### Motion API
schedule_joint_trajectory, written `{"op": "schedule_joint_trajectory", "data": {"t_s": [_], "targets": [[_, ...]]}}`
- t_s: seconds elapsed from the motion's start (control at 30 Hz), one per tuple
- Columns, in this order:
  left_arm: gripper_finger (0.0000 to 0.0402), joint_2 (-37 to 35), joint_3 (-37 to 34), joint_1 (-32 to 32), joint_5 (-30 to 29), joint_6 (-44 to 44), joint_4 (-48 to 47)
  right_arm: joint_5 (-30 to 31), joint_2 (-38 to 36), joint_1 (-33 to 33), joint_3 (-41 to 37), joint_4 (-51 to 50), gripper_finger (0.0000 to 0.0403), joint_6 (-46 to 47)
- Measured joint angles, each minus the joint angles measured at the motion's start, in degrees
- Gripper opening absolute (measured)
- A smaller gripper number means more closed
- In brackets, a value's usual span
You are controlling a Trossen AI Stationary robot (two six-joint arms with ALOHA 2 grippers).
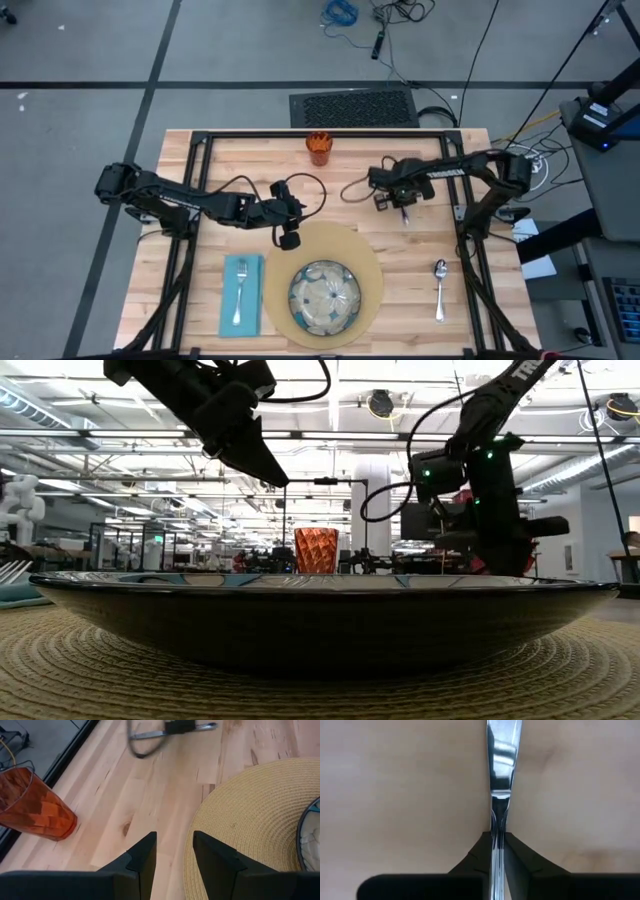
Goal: Set table place
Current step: Put the silver knife in the middle right of the table
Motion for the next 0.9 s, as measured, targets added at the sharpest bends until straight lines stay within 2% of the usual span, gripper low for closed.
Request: {"op": "schedule_joint_trajectory", "data": {"t_s": [0.27,0.5,0.7,0.9], "targets": [[0.0118,0.0,0.0,0.0,0.01,0.31,-0.74,-5.84,0.0,14.89,0.0,-0.12,0.0015,11.31],[0.0118,0.0,0.0,0.0,0.0,0.04,-3.09,-9.31,-0.04,30.37,-0.02,2.16,0.0014,29.32],[0.0118,0.0,0.0,0.0,-0.64,1.13,-2.99,-8.73,-0.07,43.24,0.04,12.47,0.0014,47.11],[0.0118,0.0,0.0,0.0,-0.68,1.65,-2.97,-5.46,0.0,52.23,0.02,15.76,0.0013,61.17]]}}
